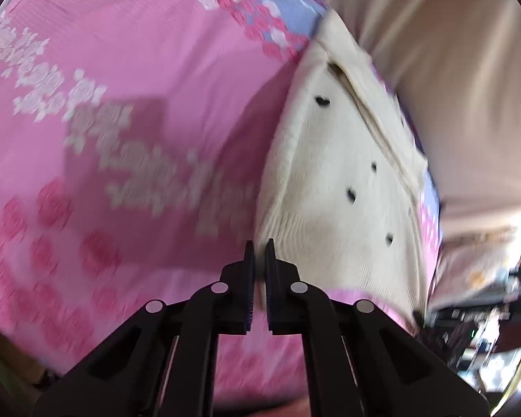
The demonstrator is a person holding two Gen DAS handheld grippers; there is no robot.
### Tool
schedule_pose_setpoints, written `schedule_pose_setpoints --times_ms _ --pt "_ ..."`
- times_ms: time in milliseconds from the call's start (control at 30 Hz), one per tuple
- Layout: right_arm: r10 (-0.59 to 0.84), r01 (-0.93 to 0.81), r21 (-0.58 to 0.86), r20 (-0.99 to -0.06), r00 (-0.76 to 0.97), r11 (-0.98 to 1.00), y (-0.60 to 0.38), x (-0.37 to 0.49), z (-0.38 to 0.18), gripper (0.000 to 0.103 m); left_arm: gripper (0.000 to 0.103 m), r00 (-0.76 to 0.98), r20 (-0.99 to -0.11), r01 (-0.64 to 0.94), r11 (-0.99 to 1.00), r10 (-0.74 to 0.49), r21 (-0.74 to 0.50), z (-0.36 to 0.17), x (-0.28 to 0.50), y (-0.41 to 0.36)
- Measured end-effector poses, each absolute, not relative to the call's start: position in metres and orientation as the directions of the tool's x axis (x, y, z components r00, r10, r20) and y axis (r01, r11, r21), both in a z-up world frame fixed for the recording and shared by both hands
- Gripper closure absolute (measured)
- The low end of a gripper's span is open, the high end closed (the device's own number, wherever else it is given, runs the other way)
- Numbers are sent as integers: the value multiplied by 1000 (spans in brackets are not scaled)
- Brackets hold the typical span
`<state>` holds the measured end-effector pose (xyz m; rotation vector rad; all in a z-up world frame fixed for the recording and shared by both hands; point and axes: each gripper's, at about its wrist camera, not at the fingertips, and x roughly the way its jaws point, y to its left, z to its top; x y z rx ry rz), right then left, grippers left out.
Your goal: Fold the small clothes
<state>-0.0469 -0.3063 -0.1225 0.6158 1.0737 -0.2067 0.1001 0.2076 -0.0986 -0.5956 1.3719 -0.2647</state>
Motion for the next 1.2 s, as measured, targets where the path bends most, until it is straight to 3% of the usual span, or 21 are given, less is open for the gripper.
schedule_pose_setpoints --times_ms 133,200,300,333,367,400,633,667,700,733,767,800,1000,1200 --pt "163 447 361 -892 422 818 -302 -69 -142 96 103 95 -902 -123 894 -421 -430 -112 68 206" --pt "163 457 345 -905 392 820 -299 -69 -162 94 101 97 -893 -133 883 -440 -449 -127 61 205" --pt "110 499 270 -939 327 824 -297 -58 -181 85 91 137 -865 -219 837 -482 -501 -148 58 201" --pt "101 507 268 -938 333 819 -297 -57 -181 82 75 156 -870 -227 840 -468 -493 -149 58 199" --pt "92 515 269 -935 344 814 -298 -56 -180 68 55 183 -875 -235 844 -449 -482 -149 62 197" --pt "79 524 271 -930 358 807 -299 -55 -178 54 45 201 -875 -238 845 -440 -479 -148 61 195" --pt "155 529 330 -925 347 782 -300 -32 -198 48 18 279 -840 -224 819 -466 -529 -159 88 181" --pt "131 533 321 -923 363 783 -297 -31 -196 47 20 263 -845 -223 823 -466 -523 -161 92 176" --pt "136 521 332 -916 377 786 -294 -30 -195 62 26 258 -859 -223 838 -442 -498 -160 93 172" --pt "161 514 347 -914 372 785 -290 -28 -197 84 74 251 -849 -198 834 -465 -516 -160 96 167" --pt "171 520 357 -913 371 776 -290 -26 -195 93 97 194 -827 -179 810 -527 -558 -166 101 162" --pt "176 518 366 -908 379 773 -289 -28 -192 94 97 154 -805 -208 778 -573 -594 -172 103 161" --pt "185 424 367 -893 410 828 -292 -54 -136 97 99 153 -793 -214 764 -589 -609 -141 94 186" --pt "198 391 345 -908 370 853 -294 -80 -119 97 99 117 -771 -246 734 -626 -633 -120 79 223"
